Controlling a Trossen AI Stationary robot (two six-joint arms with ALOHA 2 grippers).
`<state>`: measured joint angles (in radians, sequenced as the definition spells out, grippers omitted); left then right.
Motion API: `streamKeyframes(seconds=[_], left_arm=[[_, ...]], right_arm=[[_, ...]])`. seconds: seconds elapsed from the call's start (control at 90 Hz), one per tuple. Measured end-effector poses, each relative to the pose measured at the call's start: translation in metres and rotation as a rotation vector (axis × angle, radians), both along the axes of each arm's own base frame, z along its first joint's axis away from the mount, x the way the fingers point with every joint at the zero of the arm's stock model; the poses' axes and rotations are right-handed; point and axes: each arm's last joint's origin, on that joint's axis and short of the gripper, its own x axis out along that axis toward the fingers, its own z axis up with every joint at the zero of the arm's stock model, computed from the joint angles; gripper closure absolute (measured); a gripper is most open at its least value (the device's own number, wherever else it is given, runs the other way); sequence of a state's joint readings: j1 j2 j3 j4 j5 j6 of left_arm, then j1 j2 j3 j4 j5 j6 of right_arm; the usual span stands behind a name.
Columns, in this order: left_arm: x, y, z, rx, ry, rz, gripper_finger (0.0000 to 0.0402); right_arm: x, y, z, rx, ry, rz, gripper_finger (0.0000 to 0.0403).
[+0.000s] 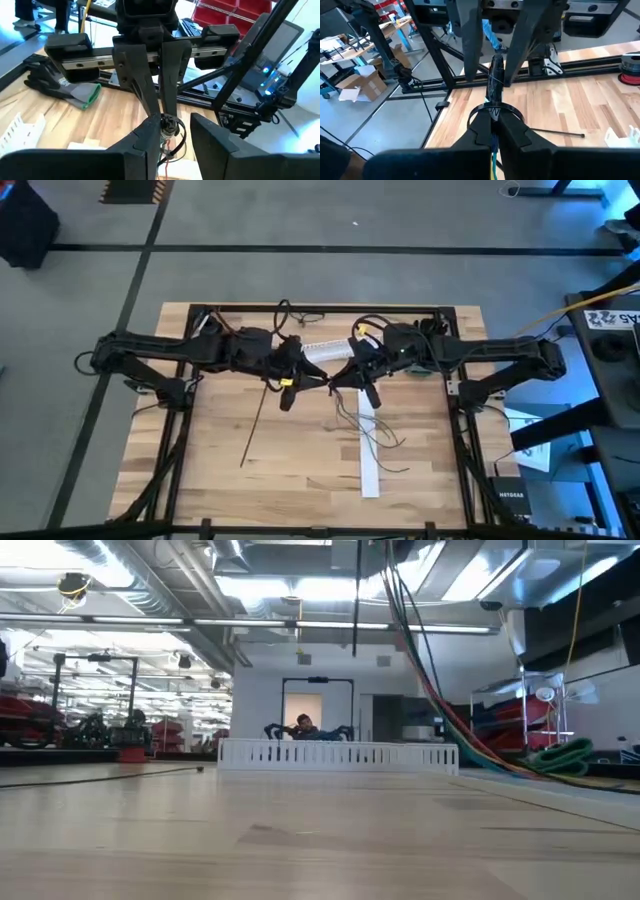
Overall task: Ziptie cables
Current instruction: Wrap the right black zip-tie around the cable wires
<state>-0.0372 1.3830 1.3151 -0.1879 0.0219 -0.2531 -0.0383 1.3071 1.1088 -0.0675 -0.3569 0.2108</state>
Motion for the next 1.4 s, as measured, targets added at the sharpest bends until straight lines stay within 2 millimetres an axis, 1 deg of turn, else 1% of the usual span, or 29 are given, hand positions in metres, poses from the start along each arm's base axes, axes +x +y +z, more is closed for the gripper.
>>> streamKeyframes(seconds=[0.211,0.289,0.367,0.489,0.544,0.733,0.822,0.989,1.089,1.211,1.4], left_arm=[[0.002,0.000,-0.001,0.029,-0.002,-0.006,0.0302],[0.003,0.000,-0.001,0.046,-0.005,-0.009,0.0309],[0.004,0.000,-0.001,0.065,-0.014,-0.013,0.0328],[0.005,0.000,-0.004,0.096,-0.005,-0.020,0.0379],[0.006,0.000,-0.004,0.102,-0.006,-0.019,0.0389],[0.004,0.001,-0.004,0.107,0.010,0.012,0.0392],[-0.003,0.002,-0.003,0.118,0.047,0.043,0.0395],[-0.022,0.005,0.005,0.121,0.077,0.100,0.0398],[-0.028,0.005,0.007,0.119,0.088,0.111,0.0398],[-0.030,0.006,0.005,0.125,0.118,0.130,0.0398],[-0.026,0.009,-0.007,0.116,0.206,0.166,0.0384]], right_arm=[[0.000,0.000,0.001,0.000,-0.016,0.000,0.0396],[0.000,0.000,0.001,0.000,-0.015,0.000,0.0396],[0.000,0.000,0.001,0.001,-0.015,0.002,0.0396],[0.000,0.000,0.001,0.001,-0.009,0.002,0.0393],[0.000,0.000,0.001,0.001,-0.009,0.002,0.0387],[0.000,-0.001,0.000,0.015,0.004,-0.045,0.0350],[0.000,-0.002,-0.001,0.013,0.017,-0.069,0.0328],[0.000,-0.002,-0.002,0.010,0.029,-0.075,0.0286],[-0.001,-0.002,-0.005,0.000,0.057,-0.073,0.0266],[-0.003,-0.004,-0.011,-0.050,0.114,-0.116,0.0253],[-0.007,-0.006,-0.021,-0.122,0.223,-0.164,0.0252]])
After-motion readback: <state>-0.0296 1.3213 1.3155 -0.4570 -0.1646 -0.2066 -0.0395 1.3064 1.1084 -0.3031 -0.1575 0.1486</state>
